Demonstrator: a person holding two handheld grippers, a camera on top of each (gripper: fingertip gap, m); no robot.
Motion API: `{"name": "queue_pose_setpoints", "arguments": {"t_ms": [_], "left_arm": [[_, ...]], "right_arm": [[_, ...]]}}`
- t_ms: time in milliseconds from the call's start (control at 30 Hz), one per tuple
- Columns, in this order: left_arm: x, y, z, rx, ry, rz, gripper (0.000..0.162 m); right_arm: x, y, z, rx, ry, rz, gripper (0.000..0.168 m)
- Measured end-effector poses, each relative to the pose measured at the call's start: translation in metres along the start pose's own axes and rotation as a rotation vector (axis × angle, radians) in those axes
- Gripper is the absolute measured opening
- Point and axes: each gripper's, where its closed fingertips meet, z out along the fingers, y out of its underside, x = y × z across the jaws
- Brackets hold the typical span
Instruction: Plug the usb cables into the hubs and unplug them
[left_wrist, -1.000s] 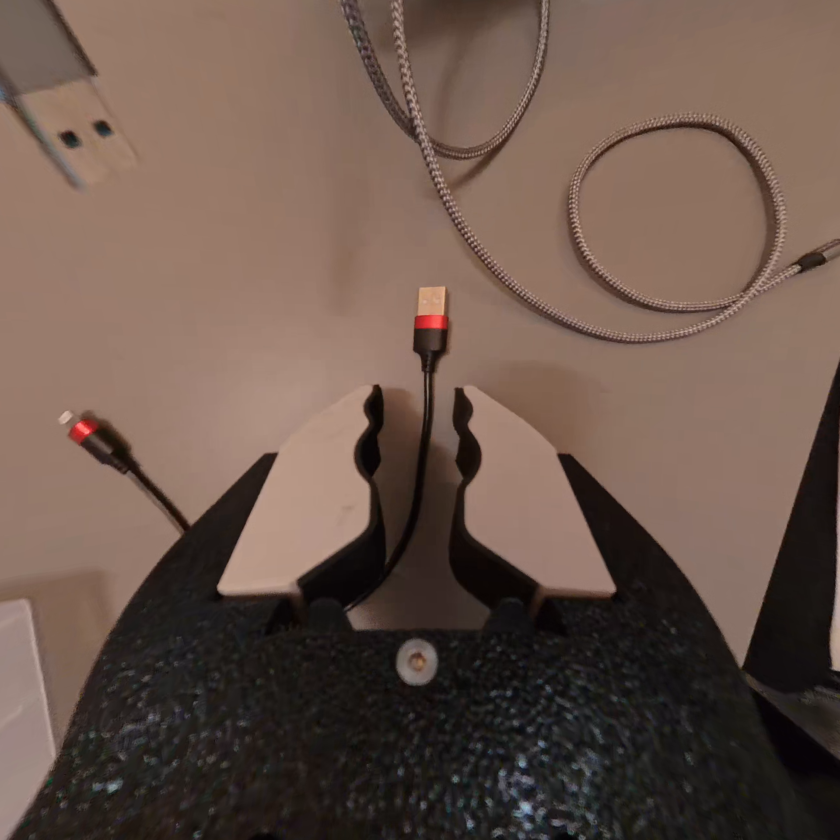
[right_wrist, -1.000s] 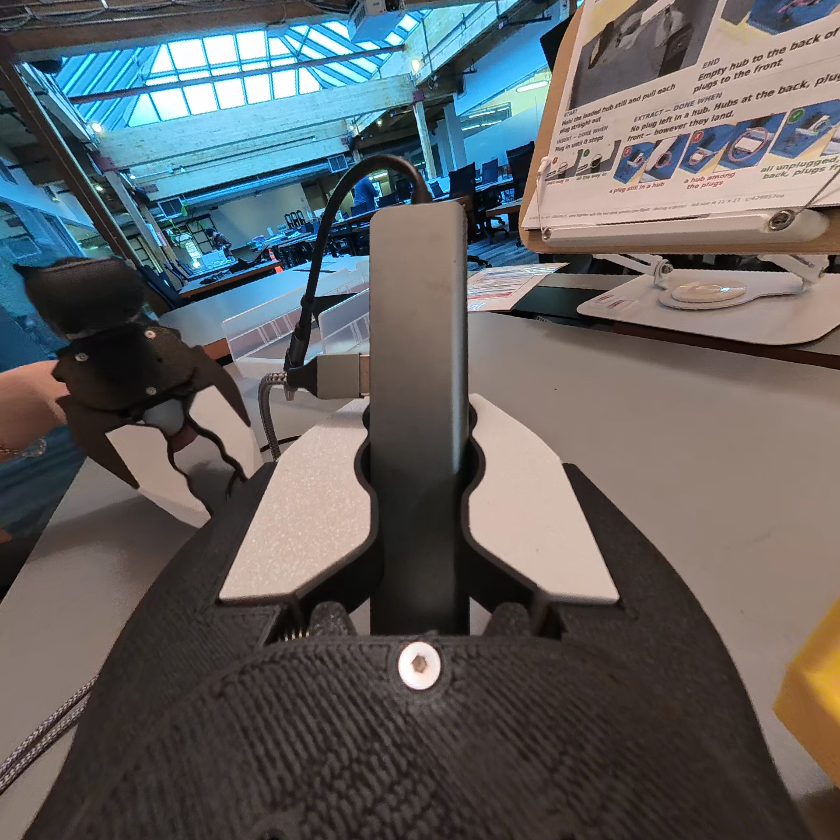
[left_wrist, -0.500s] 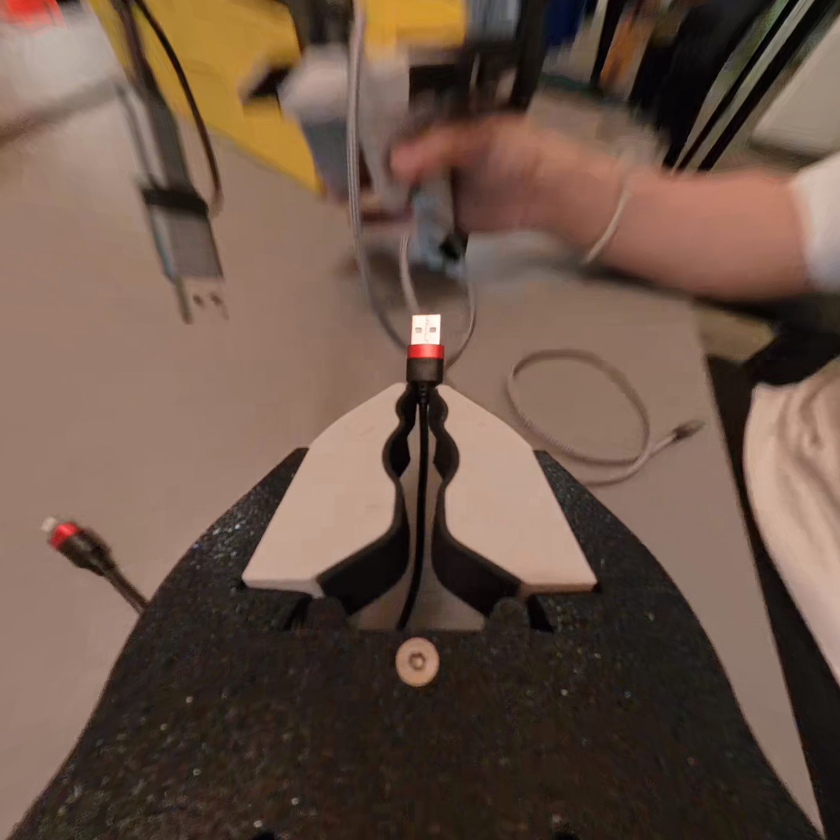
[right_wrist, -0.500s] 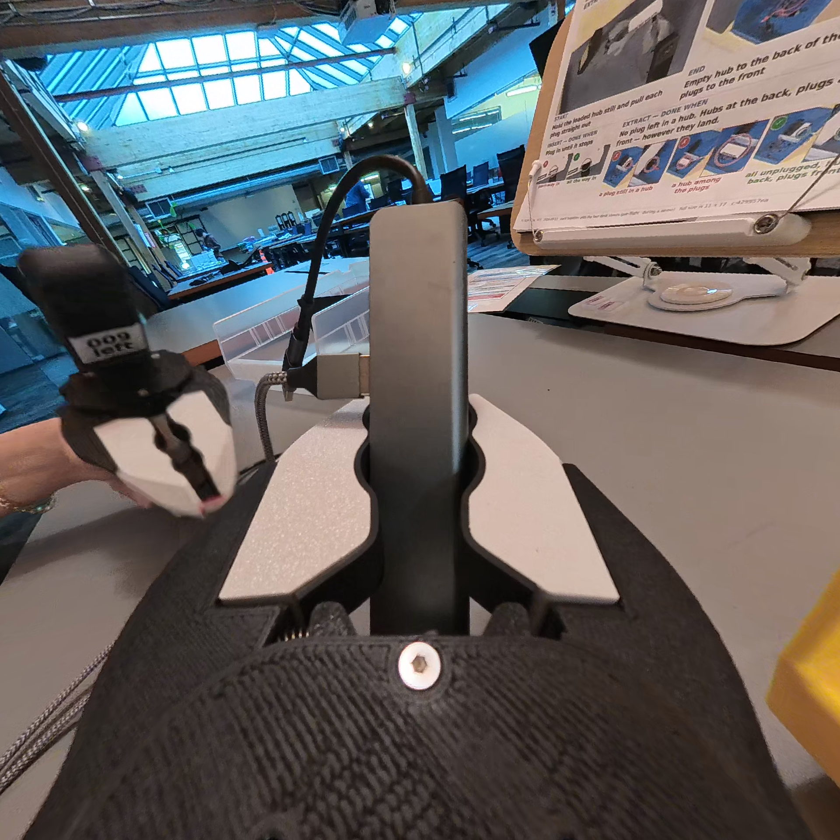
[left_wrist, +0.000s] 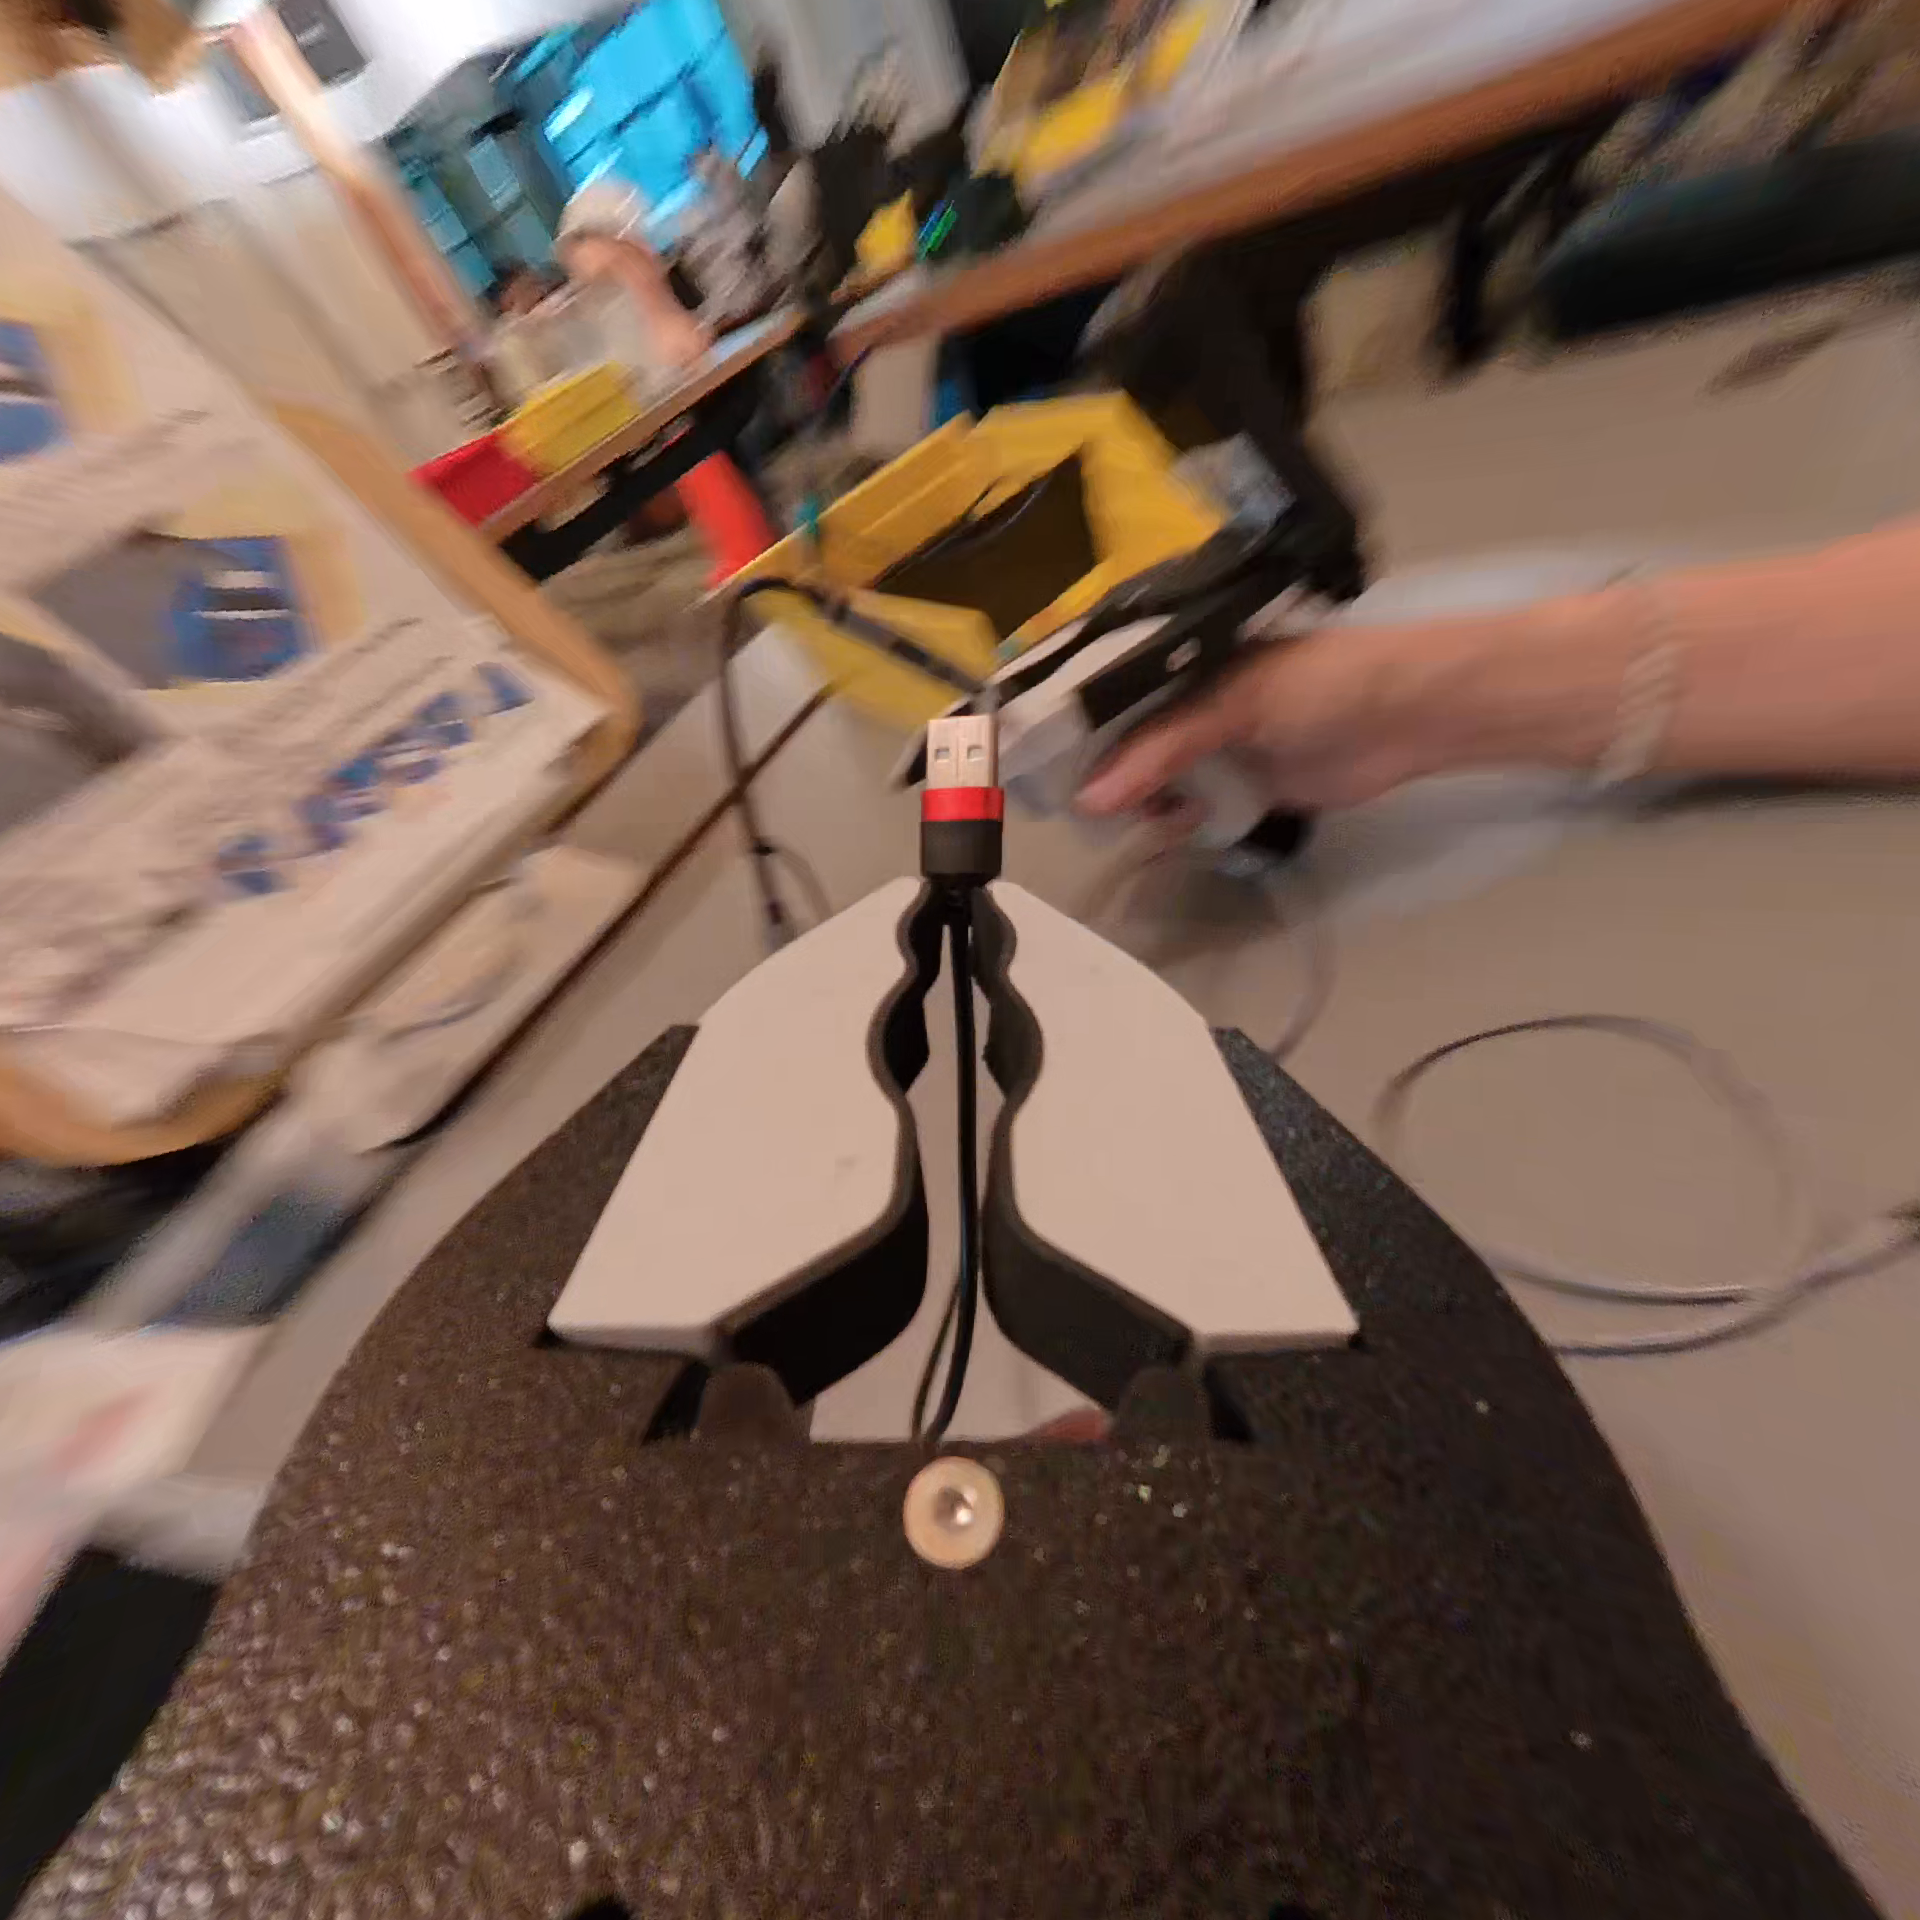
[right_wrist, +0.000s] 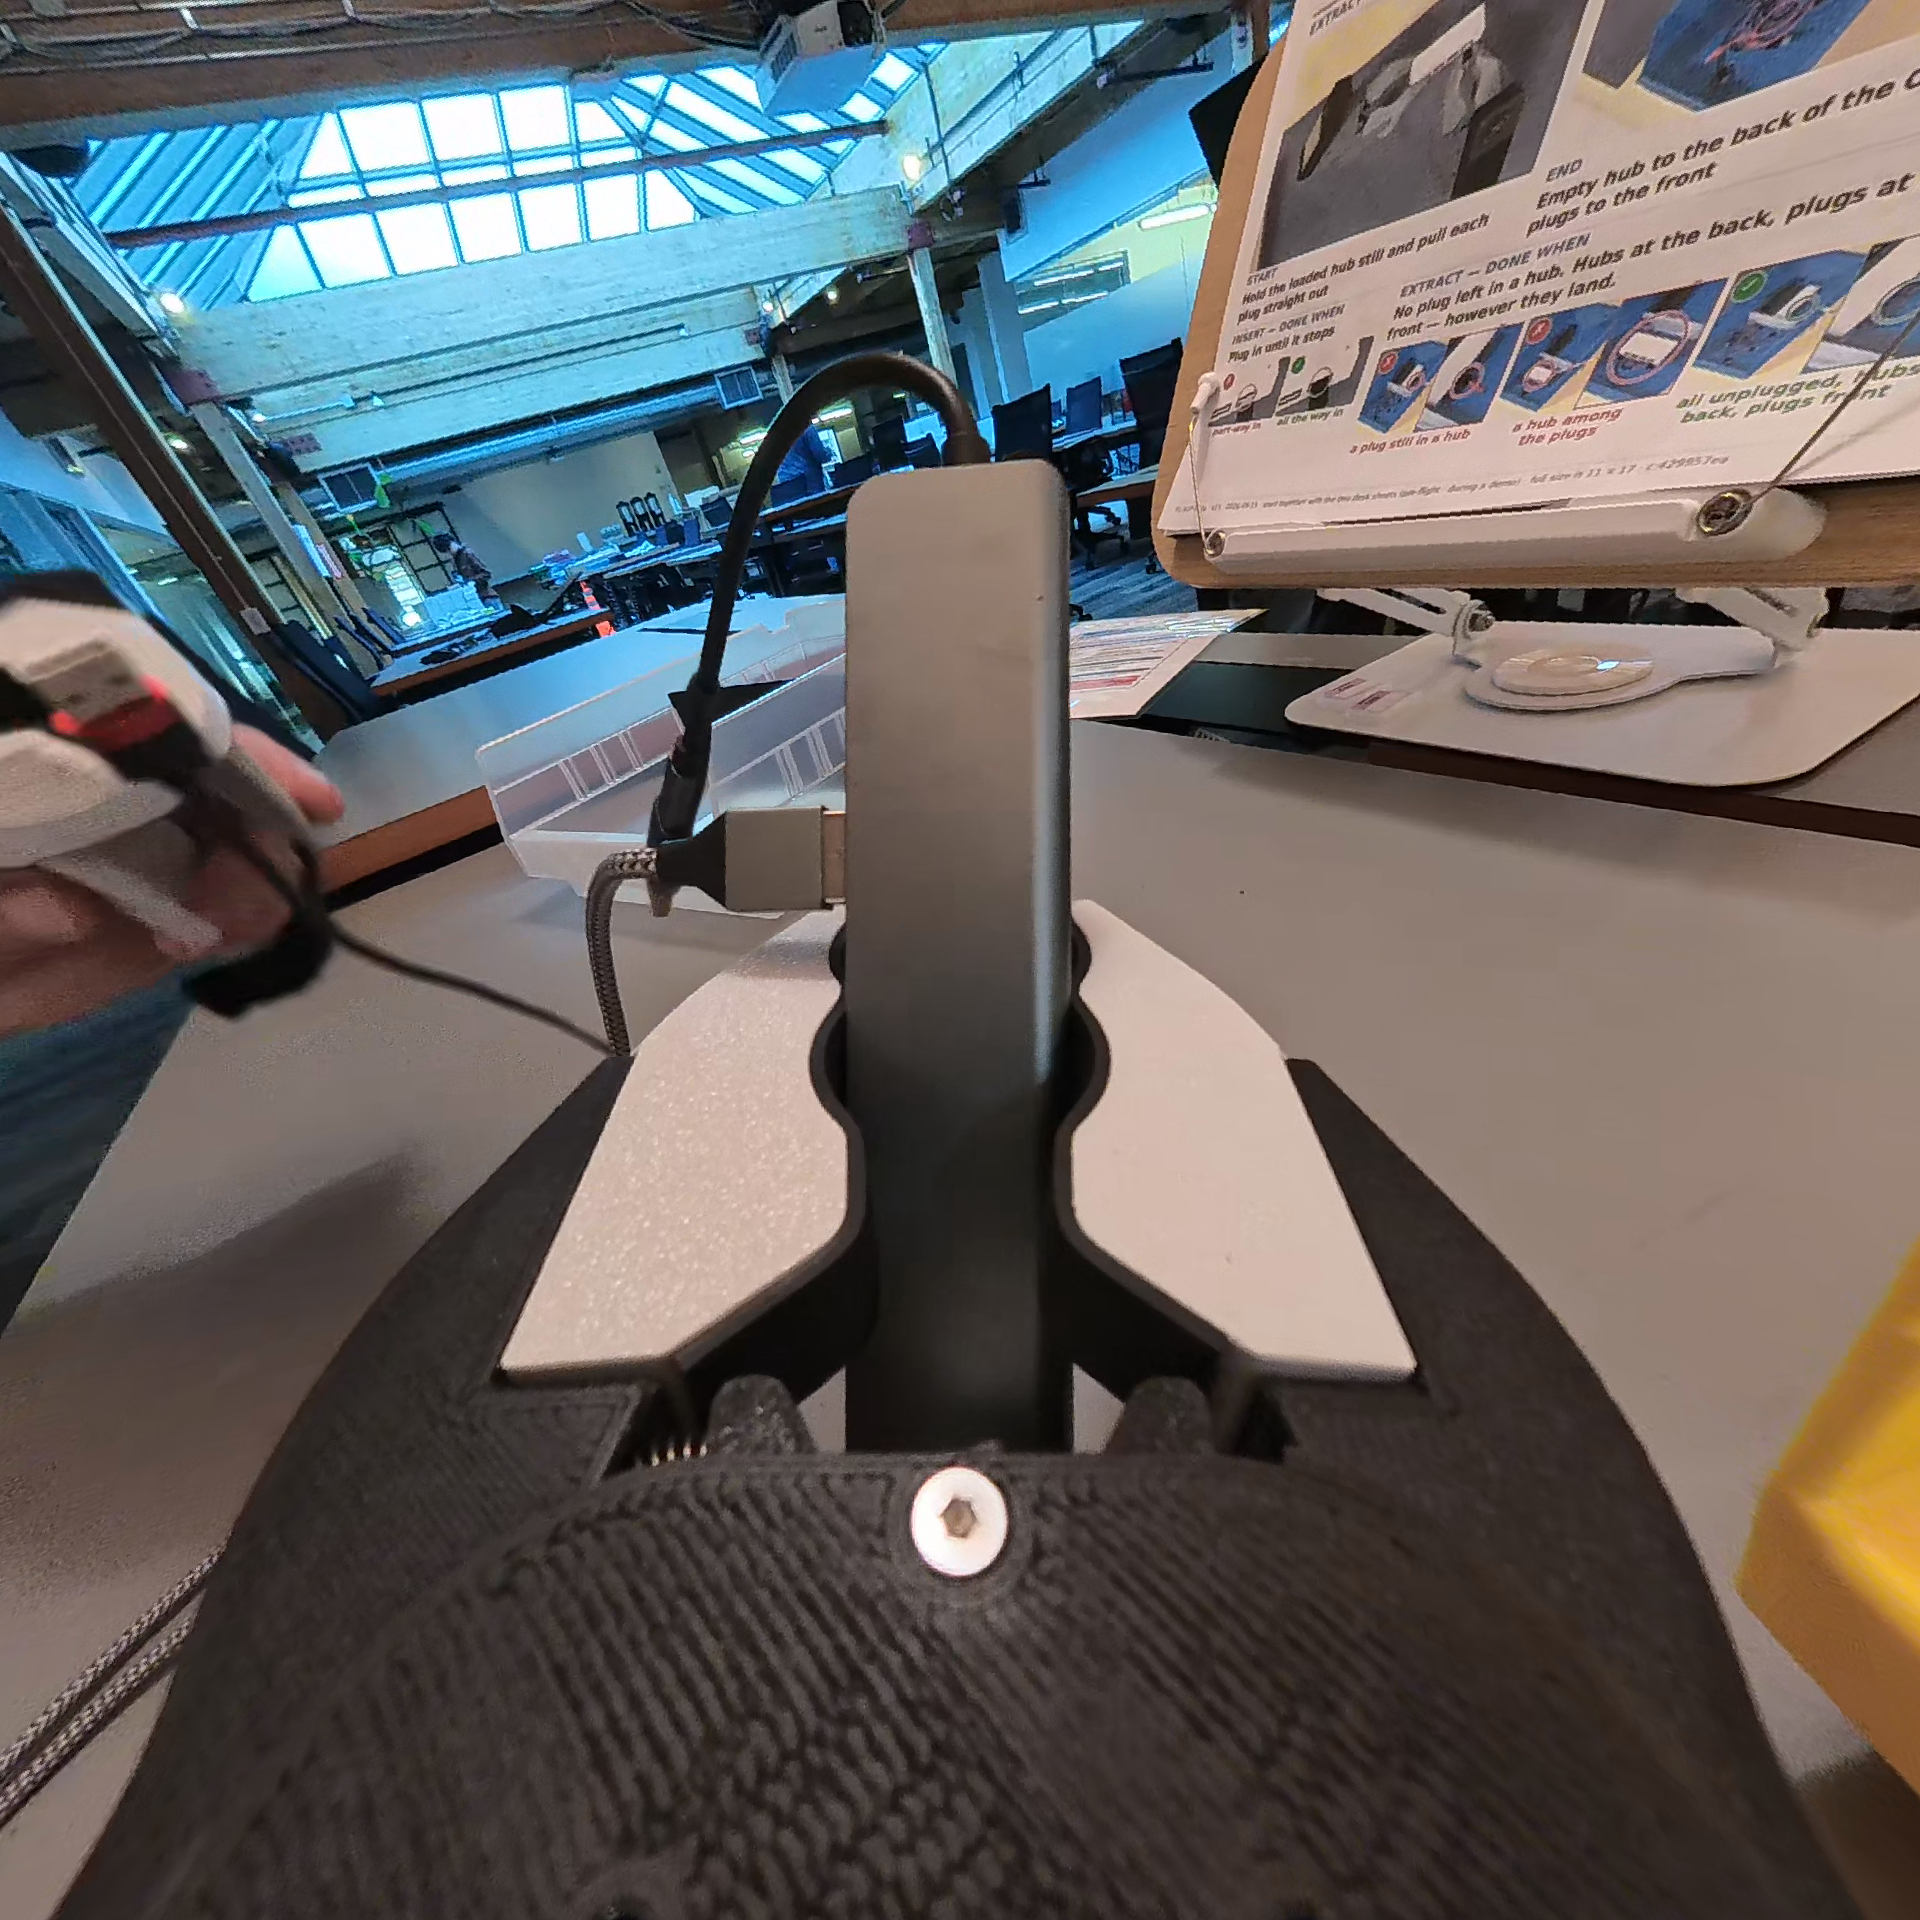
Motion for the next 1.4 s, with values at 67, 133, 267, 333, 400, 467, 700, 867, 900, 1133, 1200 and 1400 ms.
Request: {"name": "queue_pose_setpoints", "arguments": {"t_ms": [67, 133, 267, 333, 400, 467, 700, 867, 900, 1133, 1200, 1400], "left_arm": [[-0.016, 0.003, 0.002, -0.223, -0.181, 0.224, 0.005], [-0.027, 0.0, 0.003, -0.423, -0.337, 0.442, 0.005], [-0.019, -0.009, 0.026, -0.614, -0.413, 0.753, 0.004], [-0.018, -0.007, 0.039, -0.691, -0.427, 0.832, 0.005], [-0.022, -0.004, 0.049, -0.763, -0.443, 0.869, 0.005], [-0.025, 0.0, 0.058, -0.822, -0.445, 0.849, 0.005], [-0.037, 0.005, 0.075, -0.909, -0.462, 0.734, 0.005], [-0.035, -0.001, 0.085, -0.895, -0.482, 0.731, 0.005], [-0.035, -0.001, 0.087, -0.891, -0.483, 0.734, 0.004], [-0.034, 0.001, 0.095, -0.891, -0.487, 0.755, 0.004], [-0.034, 0.001, 0.096, -0.889, -0.491, 0.752, 0.005], [-0.033, 0.001, 0.101, -0.895, -0.484, 0.745, 0.004]], "right_arm": [[0.001, 0.0, 0.0, 0.0, 0.007, 0.002, 0.034], [0.002, 0.0, 0.0, 0.0, 0.018, 0.003, 0.034], [0.003, 0.0, 0.0, -0.002, 0.033, -0.008, 0.034], [0.005, 0.0, 0.0, 0.0, 0.055, -0.014, 0.034], [0.008, -0.001, -0.001, 0.007, 0.091, -0.021, 0.034], [0.013, -0.002, -0.002, 0.015, 0.133, -0.028, 0.034], [0.017, -0.003, -0.004, 0.026, 0.225, -0.082, 0.034], [0.016, -0.003, -0.003, 0.018, 0.241, -0.116, 0.034], [0.016, -0.003, -0.002, 0.016, 0.244, -0.121, 0.034], [0.015, -0.002, -0.002, 0.015, 0.24, -0.121, 0.034], [0.015, -0.002, -0.002, 0.012, 0.239, -0.124, 0.034], [0.013, -0.001, 0.0, -0.001, 0.246, -0.154, 0.034]]}}
